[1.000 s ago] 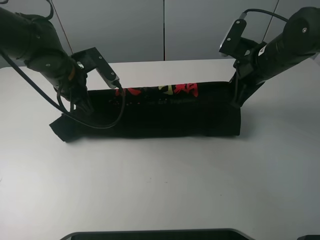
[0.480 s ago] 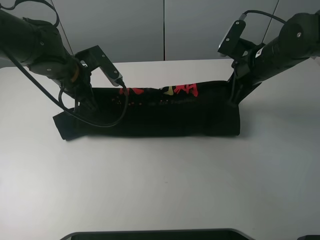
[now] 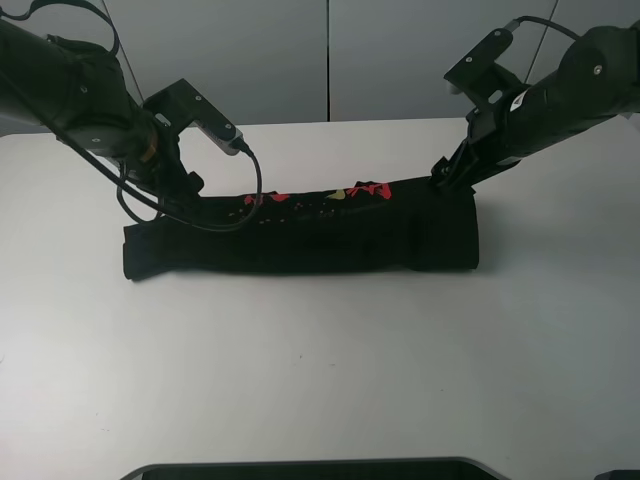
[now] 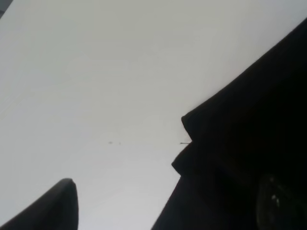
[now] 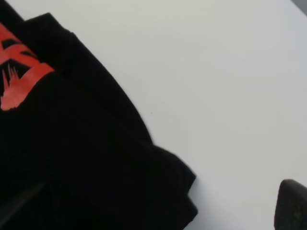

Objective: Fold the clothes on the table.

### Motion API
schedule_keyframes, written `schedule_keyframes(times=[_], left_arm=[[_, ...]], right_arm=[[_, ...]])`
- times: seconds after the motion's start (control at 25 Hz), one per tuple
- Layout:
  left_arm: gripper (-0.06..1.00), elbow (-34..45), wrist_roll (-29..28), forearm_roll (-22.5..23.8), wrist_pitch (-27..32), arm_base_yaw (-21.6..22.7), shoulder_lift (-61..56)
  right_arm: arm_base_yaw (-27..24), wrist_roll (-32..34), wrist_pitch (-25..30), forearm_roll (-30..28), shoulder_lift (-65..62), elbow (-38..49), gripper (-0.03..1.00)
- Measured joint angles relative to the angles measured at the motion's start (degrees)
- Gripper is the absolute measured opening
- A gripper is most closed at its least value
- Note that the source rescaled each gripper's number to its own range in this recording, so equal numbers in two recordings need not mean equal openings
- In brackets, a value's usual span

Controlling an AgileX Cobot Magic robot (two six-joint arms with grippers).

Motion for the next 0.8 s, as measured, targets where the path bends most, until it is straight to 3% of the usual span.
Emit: schedule_keyframes(times=[0.12, 0.32, 0.48, 0.64, 0.8], left_arm=[[0.97, -1.03, 0.72, -6.78, 1.11, 0.0, 0.08], [0.96, -6.66, 11.86, -26.77, 7.65, 0.99, 0.08], [0.96, -11.43, 17.76, -40.41, 15.61, 5.18, 0.08], [0.96, -12.77, 18.75, -45.56, 21.4, 9.14, 0.08], [0.96, -12.88, 20.07, -46.72, 25.23, 9.79, 1.87]], right_arm=[[0.0, 6.68, 3.23, 0.0, 0.0, -0.32, 1.0], [0.0, 16.56, 13.88, 0.0, 0.0, -3.76, 1.0], [0.0, 22.71, 23.11, -0.11, 0.0, -7.47, 1.0], [0.0, 28.86, 27.96, 0.03, 0.43, -9.62, 1.0], [0.0, 30.83, 28.9, 0.24, 0.7, -9.71, 1.0]])
